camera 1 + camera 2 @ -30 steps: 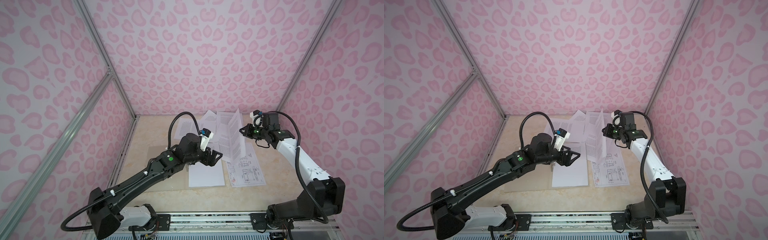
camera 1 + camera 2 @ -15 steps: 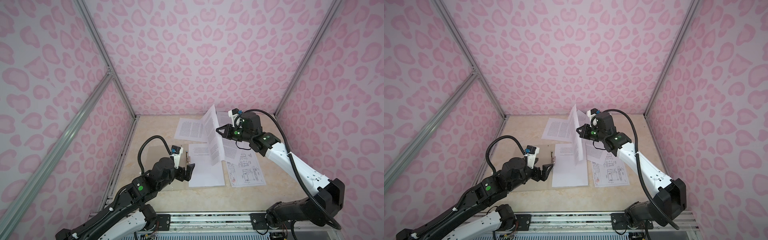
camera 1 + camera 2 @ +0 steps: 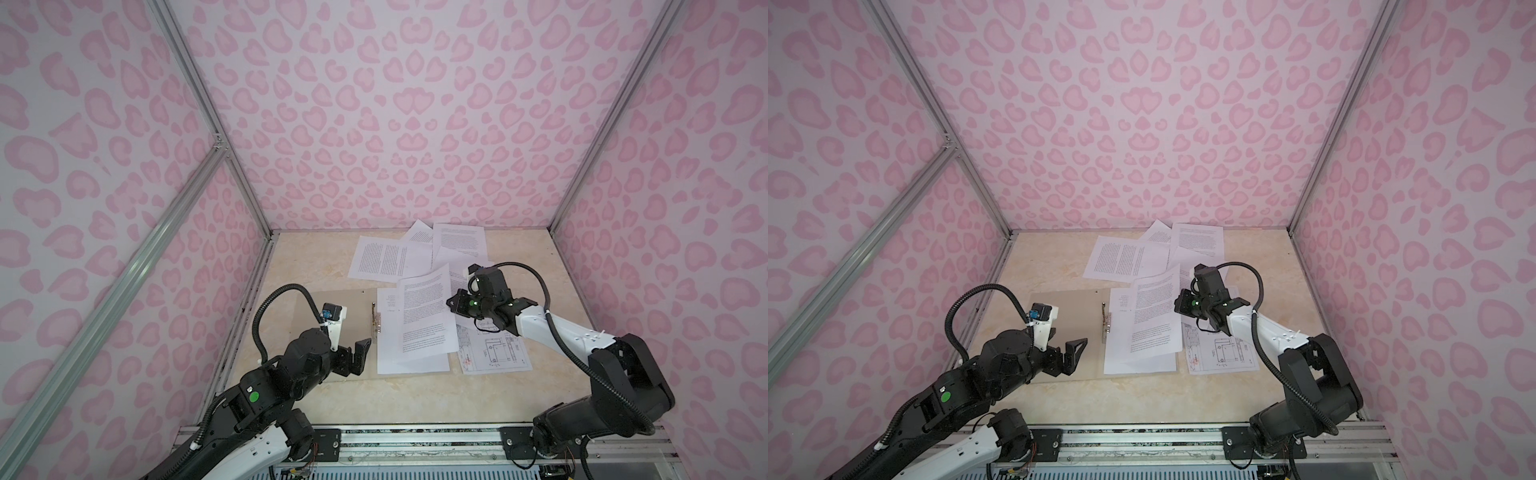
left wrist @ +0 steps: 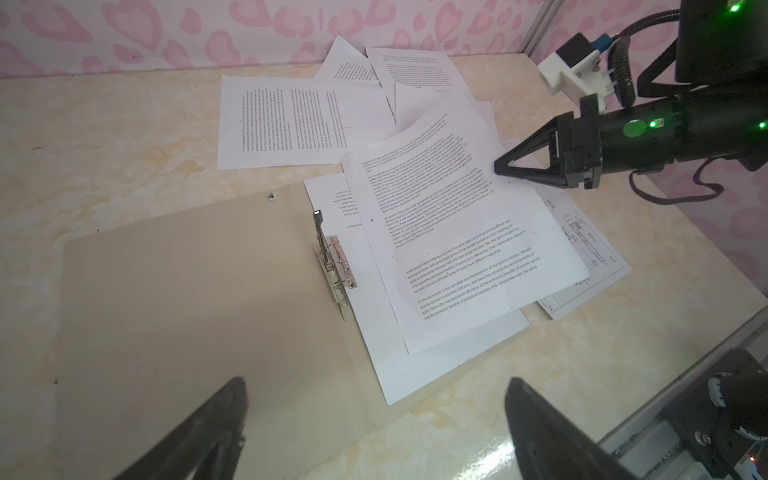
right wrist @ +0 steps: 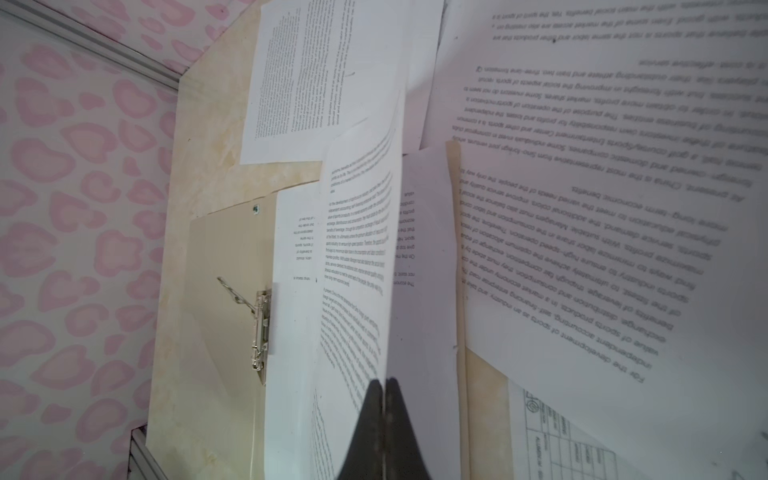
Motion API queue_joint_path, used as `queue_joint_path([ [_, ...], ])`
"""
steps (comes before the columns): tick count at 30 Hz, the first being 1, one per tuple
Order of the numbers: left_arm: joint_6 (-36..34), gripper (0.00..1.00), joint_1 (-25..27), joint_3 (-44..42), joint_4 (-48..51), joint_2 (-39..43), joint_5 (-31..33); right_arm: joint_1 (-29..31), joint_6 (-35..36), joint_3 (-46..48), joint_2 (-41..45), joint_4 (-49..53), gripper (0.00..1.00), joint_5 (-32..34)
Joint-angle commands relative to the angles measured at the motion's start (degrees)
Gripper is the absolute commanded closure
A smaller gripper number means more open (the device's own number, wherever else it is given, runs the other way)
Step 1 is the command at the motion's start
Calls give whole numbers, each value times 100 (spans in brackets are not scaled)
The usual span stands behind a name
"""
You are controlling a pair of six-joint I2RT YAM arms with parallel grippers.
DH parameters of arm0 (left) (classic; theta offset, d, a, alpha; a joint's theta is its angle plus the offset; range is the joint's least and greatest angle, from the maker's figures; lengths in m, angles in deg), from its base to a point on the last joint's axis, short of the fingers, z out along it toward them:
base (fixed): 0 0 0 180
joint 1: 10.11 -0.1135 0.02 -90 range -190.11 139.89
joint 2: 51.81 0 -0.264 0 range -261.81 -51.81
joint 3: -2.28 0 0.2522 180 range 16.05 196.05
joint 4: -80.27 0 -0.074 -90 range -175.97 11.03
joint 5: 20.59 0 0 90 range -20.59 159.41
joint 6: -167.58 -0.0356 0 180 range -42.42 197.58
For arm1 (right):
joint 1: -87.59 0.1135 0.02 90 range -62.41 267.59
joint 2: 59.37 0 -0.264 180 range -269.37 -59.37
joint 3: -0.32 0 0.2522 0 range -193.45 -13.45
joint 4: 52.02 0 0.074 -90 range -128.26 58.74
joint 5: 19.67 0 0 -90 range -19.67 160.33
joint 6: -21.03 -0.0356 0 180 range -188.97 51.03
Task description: Put the files into the folder
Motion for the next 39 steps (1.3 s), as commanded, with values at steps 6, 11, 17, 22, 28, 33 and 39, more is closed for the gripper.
queue_joint_path([
  [6, -96, 3, -12, 98, 254, -191, -482, 157, 59, 188, -294, -810, 100, 143],
  [11, -187, 2, -12, 43, 206, -370, -563, 282, 165, 179, -363, -796, 100, 128],
  [17, -216, 2, -7, -31, 133, -329, -563, 333, 442, 206, -326, -668, 100, 7],
  [22, -209, 2, -7, -73, 115, -273, -579, 332, 907, 39, -397, -379, 100, -237],
  [28, -219, 2, -12, -68, 107, -282, -562, 335, 1265, 17, -414, -309, 100, -404],
  [33, -220, 2, -9, -76, 101, -291, -558, 336, 1286, -8, -530, -394, 100, -543],
  [39, -223, 3, -13, -83, 94, -299, -545, 353, 1311, -33, -668, -448, 100, -571],
])
